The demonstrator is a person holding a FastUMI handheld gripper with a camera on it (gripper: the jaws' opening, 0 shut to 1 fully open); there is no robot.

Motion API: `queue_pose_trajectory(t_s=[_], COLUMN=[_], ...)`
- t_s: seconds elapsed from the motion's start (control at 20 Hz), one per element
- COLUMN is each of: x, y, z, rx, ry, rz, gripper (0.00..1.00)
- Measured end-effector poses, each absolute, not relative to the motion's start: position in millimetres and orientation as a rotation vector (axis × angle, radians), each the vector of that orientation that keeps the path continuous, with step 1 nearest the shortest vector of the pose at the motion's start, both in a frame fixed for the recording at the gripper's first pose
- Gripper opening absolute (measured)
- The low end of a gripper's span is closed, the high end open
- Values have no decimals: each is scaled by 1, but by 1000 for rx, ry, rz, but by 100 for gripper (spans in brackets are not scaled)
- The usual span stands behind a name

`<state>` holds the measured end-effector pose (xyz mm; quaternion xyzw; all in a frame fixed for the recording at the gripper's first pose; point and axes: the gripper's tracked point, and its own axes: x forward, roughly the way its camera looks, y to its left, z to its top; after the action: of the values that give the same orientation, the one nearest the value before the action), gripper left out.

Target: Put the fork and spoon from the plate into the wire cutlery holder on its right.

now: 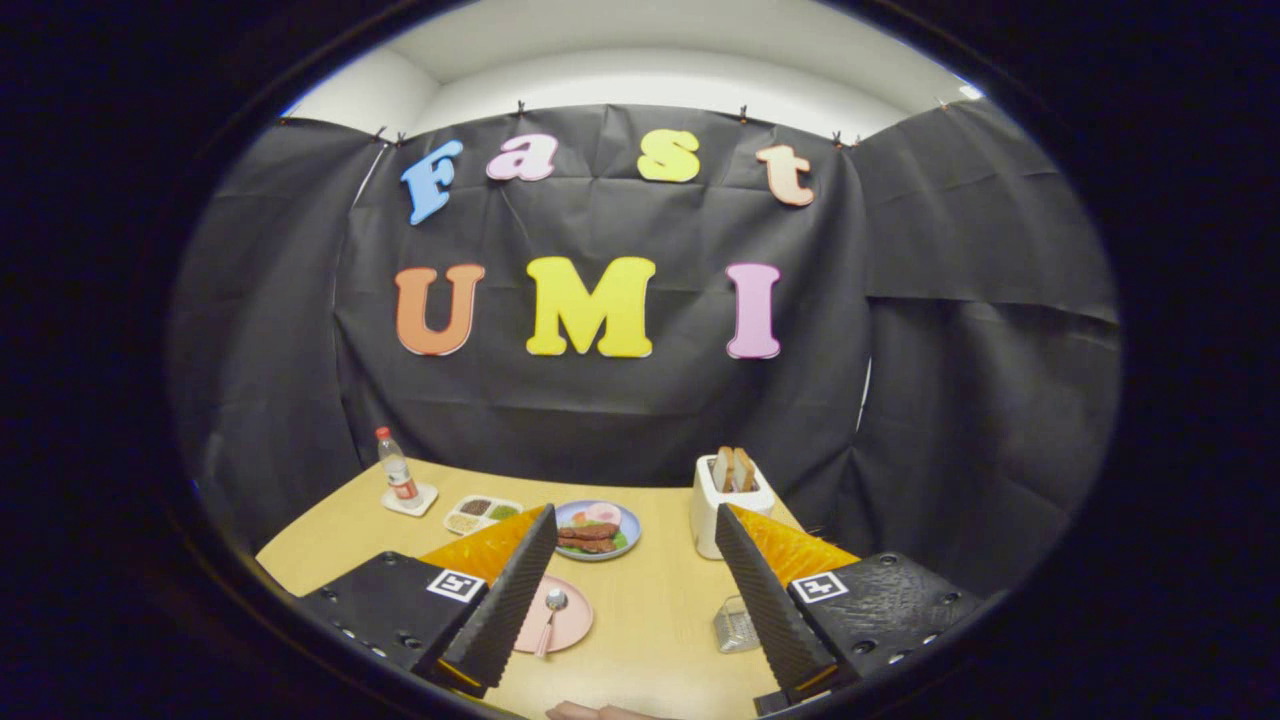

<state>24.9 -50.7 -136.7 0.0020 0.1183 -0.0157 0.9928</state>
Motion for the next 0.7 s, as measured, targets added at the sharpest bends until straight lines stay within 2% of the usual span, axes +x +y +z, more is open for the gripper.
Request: queue_pose_trajectory(t_s=[0.3,0.7], x=[51,85], y=[0,43], z=[-227,-355], rx=[-33,-35], ry=[385,638], rz=[35,29], gripper=[95,95])
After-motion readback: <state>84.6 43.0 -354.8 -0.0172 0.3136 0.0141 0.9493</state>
